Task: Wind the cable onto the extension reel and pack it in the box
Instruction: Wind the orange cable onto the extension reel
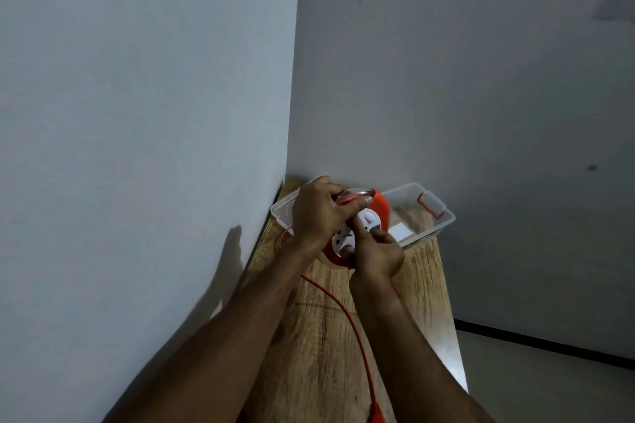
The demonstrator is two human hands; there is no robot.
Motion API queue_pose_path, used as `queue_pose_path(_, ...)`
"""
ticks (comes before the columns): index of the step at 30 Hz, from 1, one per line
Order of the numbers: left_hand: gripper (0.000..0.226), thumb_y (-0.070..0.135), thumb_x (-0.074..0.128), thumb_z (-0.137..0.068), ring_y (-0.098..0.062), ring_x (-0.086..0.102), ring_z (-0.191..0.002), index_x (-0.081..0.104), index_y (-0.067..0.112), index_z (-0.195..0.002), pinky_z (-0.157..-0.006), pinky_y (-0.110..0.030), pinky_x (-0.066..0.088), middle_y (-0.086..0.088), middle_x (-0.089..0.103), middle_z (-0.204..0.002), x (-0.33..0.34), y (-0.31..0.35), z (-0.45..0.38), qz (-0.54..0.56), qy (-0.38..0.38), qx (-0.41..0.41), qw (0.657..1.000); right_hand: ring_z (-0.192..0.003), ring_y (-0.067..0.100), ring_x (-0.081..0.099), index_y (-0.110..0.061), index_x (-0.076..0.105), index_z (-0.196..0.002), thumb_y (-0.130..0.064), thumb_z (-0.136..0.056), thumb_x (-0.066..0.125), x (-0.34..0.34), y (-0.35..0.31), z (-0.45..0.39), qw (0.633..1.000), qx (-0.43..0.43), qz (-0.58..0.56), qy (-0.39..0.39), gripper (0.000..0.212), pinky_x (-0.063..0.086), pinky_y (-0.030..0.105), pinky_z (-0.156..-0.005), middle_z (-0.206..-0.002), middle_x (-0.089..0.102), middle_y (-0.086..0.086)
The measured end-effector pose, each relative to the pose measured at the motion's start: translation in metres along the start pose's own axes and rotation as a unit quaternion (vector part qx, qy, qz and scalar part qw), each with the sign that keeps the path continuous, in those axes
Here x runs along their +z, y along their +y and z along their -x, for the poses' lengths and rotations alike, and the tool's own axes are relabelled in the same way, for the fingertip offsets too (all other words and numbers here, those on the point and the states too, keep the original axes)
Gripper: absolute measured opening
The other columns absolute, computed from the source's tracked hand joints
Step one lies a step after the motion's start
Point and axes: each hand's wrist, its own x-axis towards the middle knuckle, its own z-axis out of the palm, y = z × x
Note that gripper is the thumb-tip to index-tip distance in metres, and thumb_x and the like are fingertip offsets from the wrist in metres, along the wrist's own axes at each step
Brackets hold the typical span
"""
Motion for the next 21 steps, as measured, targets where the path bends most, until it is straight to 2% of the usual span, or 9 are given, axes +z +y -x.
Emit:
queue_pose_path(2, 0.065, 0.076, 0.064, -0.073, -0.012, 0.067, -0.073, 0.081, 0.016, -0.090, -0.063, -0.040, 0.059, 0.001, 0.073, -0.084, 0.006, 0.000, 0.003, -0.014, -0.004, 0.024, 1.000, -0.101, 0.030, 0.065, -0.011, 0.046, -0.144, -0.052, -0.059, 0.094, 0.003, -0.003, -0.008, 0.955, 0.197, -0.219, -0.037, 0.106, 0.059, 0.039, -0.076, -0.124, 0.062, 0.011)
queue_pose_path(4, 0.062, 0.075, 0.066, -0.074, -0.012, 0.067, -0.074, 0.080, 0.017, -0.090, -0.062, -0.042, 0.058, 0.002, 0.071, -0.084, 0.010, -0.001, 0.005, -0.016, -0.010, 0.030, 0.999, -0.095, 0.030, 0.067, -0.009, 0.049, -0.141, -0.038, -0.075, 0.088, 0.001, -0.006, -0.008, 0.899, 0.272, -0.340, -0.050, 0.083, 0.058, 0.034, -0.054, -0.115, 0.064, 0.015)
queue_pose_path(7, 0.064, 0.078, 0.066, -0.074, -0.011, 0.069, -0.075, 0.081, 0.018, -0.093, -0.063, -0.041, 0.059, 0.004, 0.073, -0.085, 0.010, -0.007, 0.000, -0.003, -0.006, 0.015, 1.000, -0.069, 0.022, 0.075, -0.001, 0.054, -0.133, -0.023, -0.088, 0.079, -0.006, -0.017, 0.008, 0.891, 0.268, -0.358, -0.080, 0.056, 0.053, 0.030, -0.037, -0.099, 0.065, 0.020)
queue_pose_path(10, 0.062, 0.075, 0.068, -0.076, -0.010, 0.071, -0.077, 0.080, 0.018, -0.093, -0.065, -0.041, 0.061, 0.005, 0.076, -0.087, 0.010, -0.014, 0.000, 0.019, -0.008, 0.002, 1.000, -0.032, 0.018, 0.060, 0.000, 0.051, -0.135, -0.012, -0.096, 0.069, -0.015, -0.028, 0.024, 0.898, 0.254, -0.346, -0.099, 0.044, 0.052, 0.031, -0.034, -0.097, 0.060, 0.023)
queue_pose_path(13, 0.059, 0.073, 0.067, -0.076, -0.010, 0.072, -0.072, 0.080, 0.017, -0.087, -0.064, -0.041, 0.062, 0.006, 0.077, -0.082, 0.008, -0.015, 0.003, 0.042, -0.011, -0.013, 0.999, -0.070, 0.025, 0.073, 0.000, 0.046, -0.140, -0.008, -0.101, 0.059, -0.026, -0.029, 0.036, 0.921, 0.226, -0.297, -0.113, 0.042, 0.053, 0.025, -0.038, -0.107, 0.060, 0.029)
queue_pose_path(15, 0.062, 0.076, 0.064, -0.075, -0.009, 0.071, -0.072, 0.080, 0.017, -0.088, -0.065, -0.040, 0.063, 0.005, 0.078, -0.084, 0.006, -0.015, 0.001, 0.036, -0.008, -0.020, 0.999, -0.094, 0.032, 0.075, -0.001, 0.051, -0.133, -0.008, -0.099, 0.061, -0.034, -0.022, 0.036, 0.960, 0.141, -0.221, -0.094, 0.037, 0.058, 0.028, -0.047, -0.113, 0.065, 0.024)
queue_pose_path(17, 0.066, 0.077, 0.063, -0.074, -0.008, 0.070, -0.072, 0.080, 0.016, -0.089, -0.066, -0.036, 0.063, 0.003, 0.078, -0.086, 0.004, -0.013, -0.002, 0.027, -0.009, -0.019, 0.999, -0.093, 0.026, 0.076, -0.012, 0.061, -0.121, -0.014, -0.095, 0.069, -0.040, -0.014, 0.034, 0.994, -0.095, -0.011, -0.053, 0.027, 0.063, 0.035, -0.059, -0.111, 0.070, 0.012)
queue_pose_path(19, 0.063, 0.075, 0.066, -0.074, -0.008, 0.068, -0.069, 0.080, 0.016, -0.086, -0.064, -0.033, 0.062, 0.004, 0.076, -0.082, 0.002, -0.012, -0.005, 0.022, -0.018, -0.019, 0.999, -0.095, 0.017, 0.072, -0.022, 0.063, -0.122, -0.025, -0.090, 0.075, -0.044, -0.004, 0.023, 0.899, -0.359, 0.249, -0.022, 0.033, 0.064, 0.035, -0.071, -0.114, 0.069, 0.001)
queue_pose_path(21, 0.054, 0.069, 0.073, -0.075, -0.006, 0.065, -0.065, 0.079, 0.016, -0.082, -0.060, -0.029, 0.059, 0.007, 0.071, -0.076, 0.003, -0.009, -0.007, 0.011, -0.023, -0.020, 0.999, -0.101, 0.015, 0.067, -0.024, 0.055, -0.134, -0.037, -0.088, 0.074, -0.043, 0.005, 0.012, 0.807, -0.453, 0.377, -0.020, 0.052, 0.062, 0.033, -0.078, -0.127, 0.061, 0.001)
